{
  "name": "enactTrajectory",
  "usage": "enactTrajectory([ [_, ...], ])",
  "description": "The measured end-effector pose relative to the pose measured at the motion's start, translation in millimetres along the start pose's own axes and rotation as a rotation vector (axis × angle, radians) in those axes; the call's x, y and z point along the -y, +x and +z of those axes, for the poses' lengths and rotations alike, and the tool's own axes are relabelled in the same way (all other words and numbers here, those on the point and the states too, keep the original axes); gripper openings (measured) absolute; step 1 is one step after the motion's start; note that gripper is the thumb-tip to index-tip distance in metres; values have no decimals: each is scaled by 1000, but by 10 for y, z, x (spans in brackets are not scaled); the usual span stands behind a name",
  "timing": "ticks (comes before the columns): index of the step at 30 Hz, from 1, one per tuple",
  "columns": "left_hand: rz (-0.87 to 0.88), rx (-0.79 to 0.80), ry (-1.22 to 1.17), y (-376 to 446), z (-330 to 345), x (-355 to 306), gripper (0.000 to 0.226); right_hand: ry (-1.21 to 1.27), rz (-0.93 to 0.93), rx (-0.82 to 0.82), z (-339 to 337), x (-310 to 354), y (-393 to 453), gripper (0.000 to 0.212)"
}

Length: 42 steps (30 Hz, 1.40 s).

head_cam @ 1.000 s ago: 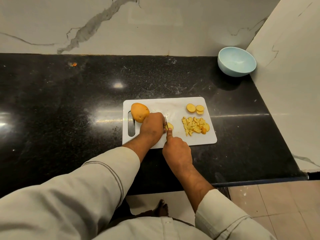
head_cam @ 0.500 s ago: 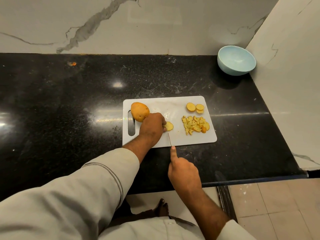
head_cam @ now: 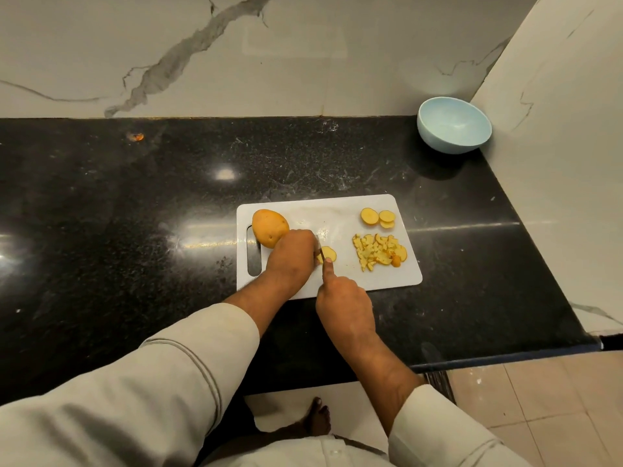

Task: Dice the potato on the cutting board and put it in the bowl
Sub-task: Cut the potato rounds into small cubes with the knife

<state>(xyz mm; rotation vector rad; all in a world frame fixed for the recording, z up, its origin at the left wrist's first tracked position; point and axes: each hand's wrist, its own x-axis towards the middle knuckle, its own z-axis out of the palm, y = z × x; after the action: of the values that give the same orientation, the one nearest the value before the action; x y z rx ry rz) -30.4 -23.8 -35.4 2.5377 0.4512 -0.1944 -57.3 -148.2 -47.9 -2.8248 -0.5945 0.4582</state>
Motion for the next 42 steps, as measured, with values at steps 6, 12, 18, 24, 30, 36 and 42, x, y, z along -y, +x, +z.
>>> enactTrajectory([
  [6,4,17,83,12,-33,-41,12,-7,29,1,80,12,57,58],
  [12,-15,27,105,22,-59,-86,14,-25,4,21,129,51,95,61],
  [18,-23,53,84,38,-67,-71,14,-73,-19,42,139,-2,-95,61],
  [24,-27,50,-4,57,-25,-16,16,-51,-33,103,176,-200,-494,61],
  [30,-60,-61,-165,-3,91,108,14,7,1,-30,34,-222,-496,56],
  [36,-72,-69,-136,-49,56,69,6,-22,-22,-18,27,3,-169,56],
  [42,-30,-7,17,-10,2,12,9,-24,-3,2,91,35,-59,59],
])
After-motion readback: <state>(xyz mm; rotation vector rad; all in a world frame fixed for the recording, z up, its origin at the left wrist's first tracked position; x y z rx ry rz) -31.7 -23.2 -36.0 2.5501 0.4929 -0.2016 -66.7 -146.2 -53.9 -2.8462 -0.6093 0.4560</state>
